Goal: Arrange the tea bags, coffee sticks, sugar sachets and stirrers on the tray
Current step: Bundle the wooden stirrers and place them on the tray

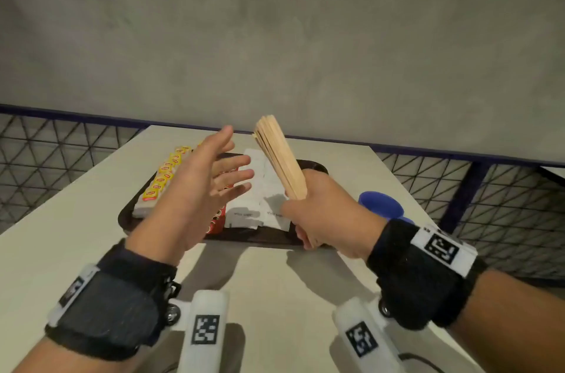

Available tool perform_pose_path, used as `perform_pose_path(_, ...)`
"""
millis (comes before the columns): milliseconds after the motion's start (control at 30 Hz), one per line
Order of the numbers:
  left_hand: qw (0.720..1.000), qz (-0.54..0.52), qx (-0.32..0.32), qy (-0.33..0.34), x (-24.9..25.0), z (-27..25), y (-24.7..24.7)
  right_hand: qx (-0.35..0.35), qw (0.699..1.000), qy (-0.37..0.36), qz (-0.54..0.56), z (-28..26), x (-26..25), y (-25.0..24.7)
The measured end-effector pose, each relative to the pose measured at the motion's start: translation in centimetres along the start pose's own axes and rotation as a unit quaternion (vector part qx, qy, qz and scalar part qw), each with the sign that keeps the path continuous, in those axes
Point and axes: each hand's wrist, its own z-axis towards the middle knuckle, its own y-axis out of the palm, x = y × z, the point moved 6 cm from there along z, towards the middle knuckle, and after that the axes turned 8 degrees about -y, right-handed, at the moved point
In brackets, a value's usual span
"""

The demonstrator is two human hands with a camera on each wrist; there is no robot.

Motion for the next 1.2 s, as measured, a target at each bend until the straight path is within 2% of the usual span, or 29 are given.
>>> perform_pose_path(67, 0.998, 0.054, 0.039, -0.013, 0.5, 1.5, -3.9, 0.001, 0.996, 0.09, 0.015, 3.3, 1.3, -1.9)
perform_pose_path(133, 0.991, 0.11, 0.075, -0.012, 1.1, 2.6, -7.5, -0.02, 0.985, 0.169, -0.032, 6.6, 3.7, -3.4)
perform_pose_path(200, 0.988, 0.11, 0.113, -0.001, 1.9, 3.2, -11.0, -0.041, 0.966, 0.23, -0.109, 9.5, 6.2, -4.6)
perform_pose_path(333, 0.986, 0.016, 0.167, -0.014, 1.8, 3.9, -16.5, -0.061, 0.934, 0.258, -0.239, 13.6, 9.1, -5.2)
perform_pose_path(400, 0.984, -0.025, 0.174, -0.025, 1.3, 4.4, -17.4, -0.058, 0.93, 0.28, -0.229, 14.5, 10.4, -4.8)
perform_pose_path(500, 0.985, -0.035, 0.166, -0.038, 0.4, 5.1, -17.0, -0.026, 0.948, 0.278, -0.155, 15.1, 10.8, -3.5)
perform_pose_path(667, 0.989, -0.026, 0.136, -0.051, -1.1, 5.5, -15.4, -0.007, 0.924, 0.257, -0.282, 15.3, 8.3, -3.0)
perform_pose_path(967, 0.992, -0.034, 0.115, -0.029, -1.4, 5.3, -14.3, -0.057, 0.916, 0.263, -0.299, 15.9, 8.3, -1.9)
perform_pose_path(1033, 0.993, -0.033, 0.11, -0.031, -1.6, 5.4, -14.0, -0.064, 0.899, 0.271, -0.339, 16.0, 8.4, -2.0)
perform_pose_path(1200, 0.995, -0.031, 0.087, -0.047, -2.3, 5.1, -12.7, -0.069, 0.893, 0.234, -0.378, 16.7, 9.2, -2.2)
